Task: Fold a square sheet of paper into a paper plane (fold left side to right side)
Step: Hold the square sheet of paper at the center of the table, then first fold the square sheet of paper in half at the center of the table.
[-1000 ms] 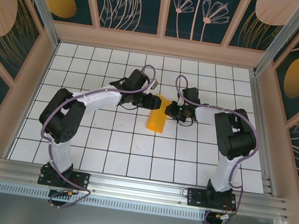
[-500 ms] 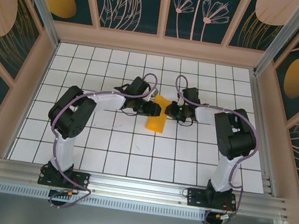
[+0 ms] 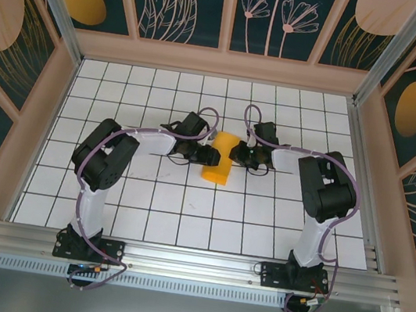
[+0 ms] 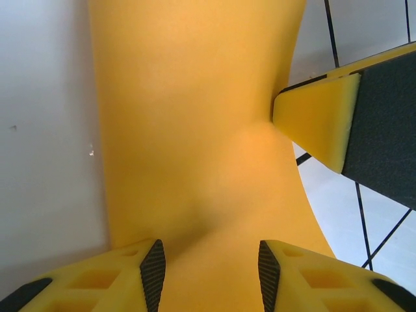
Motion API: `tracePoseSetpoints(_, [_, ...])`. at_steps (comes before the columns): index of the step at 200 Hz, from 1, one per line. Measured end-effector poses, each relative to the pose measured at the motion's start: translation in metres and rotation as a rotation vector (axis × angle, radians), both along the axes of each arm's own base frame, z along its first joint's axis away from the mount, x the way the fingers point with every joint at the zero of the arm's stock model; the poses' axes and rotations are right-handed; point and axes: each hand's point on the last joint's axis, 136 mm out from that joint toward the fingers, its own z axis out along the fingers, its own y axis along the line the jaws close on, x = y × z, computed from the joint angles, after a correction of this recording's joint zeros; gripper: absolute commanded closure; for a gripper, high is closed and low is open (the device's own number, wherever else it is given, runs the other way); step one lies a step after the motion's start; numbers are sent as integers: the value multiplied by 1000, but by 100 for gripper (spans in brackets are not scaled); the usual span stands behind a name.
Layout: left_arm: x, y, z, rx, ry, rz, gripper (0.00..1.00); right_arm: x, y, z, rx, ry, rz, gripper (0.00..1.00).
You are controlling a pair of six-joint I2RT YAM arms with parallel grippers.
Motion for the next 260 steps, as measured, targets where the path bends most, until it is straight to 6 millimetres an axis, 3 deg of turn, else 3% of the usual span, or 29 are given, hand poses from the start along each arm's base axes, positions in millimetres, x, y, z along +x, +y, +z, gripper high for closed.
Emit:
tracePoseSetpoints(53, [0, -1, -1, -9, -5, -2, 55, 0, 7, 21, 64, -20, 42, 86])
tracePoseSetpoints(100, [-1, -1, -1, -9, -5, -3, 55, 29, 32, 45, 147, -74, 72, 86])
tracePoseSetpoints(138, [0, -1, -1, -9, -6, -2, 55, 39, 48, 28, 157, -51, 94, 86])
tracePoseSetpoints(179, [-1, -1, -2, -12, -9, -8, 54, 39, 50, 4, 128, 3, 92, 86])
tracePoseSetpoints(260, [-8, 0, 0, -33, -95, -71, 54, 39, 48, 1, 98, 7, 77, 86])
